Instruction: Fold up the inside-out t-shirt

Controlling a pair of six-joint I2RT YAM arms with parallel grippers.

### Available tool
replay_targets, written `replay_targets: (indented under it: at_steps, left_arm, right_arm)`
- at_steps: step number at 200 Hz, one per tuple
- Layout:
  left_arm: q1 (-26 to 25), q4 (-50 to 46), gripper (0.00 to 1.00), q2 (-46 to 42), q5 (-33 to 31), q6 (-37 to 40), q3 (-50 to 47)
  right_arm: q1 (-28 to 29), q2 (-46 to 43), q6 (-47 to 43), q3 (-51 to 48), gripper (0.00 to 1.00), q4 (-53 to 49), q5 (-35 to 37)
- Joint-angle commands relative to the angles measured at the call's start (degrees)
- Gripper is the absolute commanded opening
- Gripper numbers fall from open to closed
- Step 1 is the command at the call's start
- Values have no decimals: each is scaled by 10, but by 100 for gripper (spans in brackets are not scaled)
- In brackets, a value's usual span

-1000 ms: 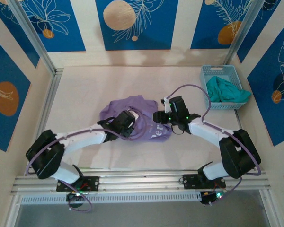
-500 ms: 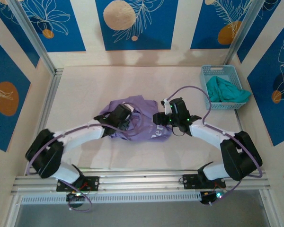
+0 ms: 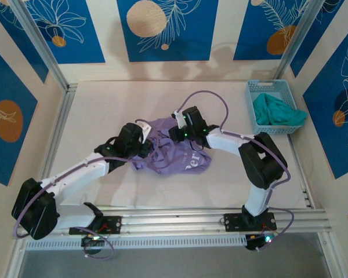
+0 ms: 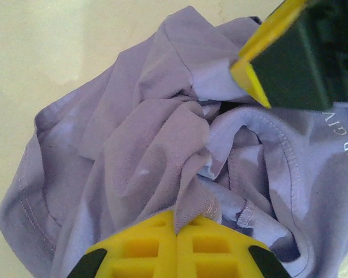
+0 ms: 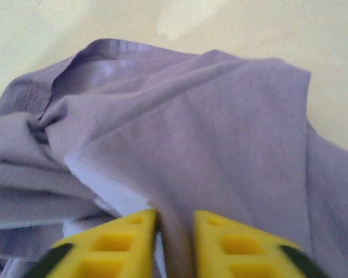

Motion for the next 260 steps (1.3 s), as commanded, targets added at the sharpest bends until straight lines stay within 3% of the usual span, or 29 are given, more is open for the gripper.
replay_targets:
  at_steps: [1,54,101,124,149,159,174,194,235,260]
  left_arm:
    - [14,5,0,-25,31,-25,0]
    - [45,17,0,-77,144,-78,30]
    - [53,4,0,-116,264,-136,178]
    - [53,38,0,-116,314,-189,236]
    - [53,99,0,-98,314,-258,250]
    - [53,108,0,-82,298,-273,255]
    - [53,116,0,-54,276,-295,264]
    - [53,135,0,-22,285,-318,275]
    - [53,126,0,-1,288,-303,283]
    - [53,111,0,-3,290,-286,283]
  right_arm:
    - [-19,-27,-6,20,2,-17,-8]
    - [-101,-185,36,-23,0,-53,-24]
    - [-207,-324,56,46,0,-150,-84]
    - [-243,-323,48,94,0,-199,-85]
    - [-279,-231,61,158,0,-254,-88]
    - [-279,-166,54,213,8,-308,-75]
    - [-271,-93,41,287,28,-392,-34]
    - [-235,-135,13,226,47,-358,-4]
    - [-151,-306,-2,-4,59,-202,-129]
    - [-84,-361,-4,-109,64,-112,-154]
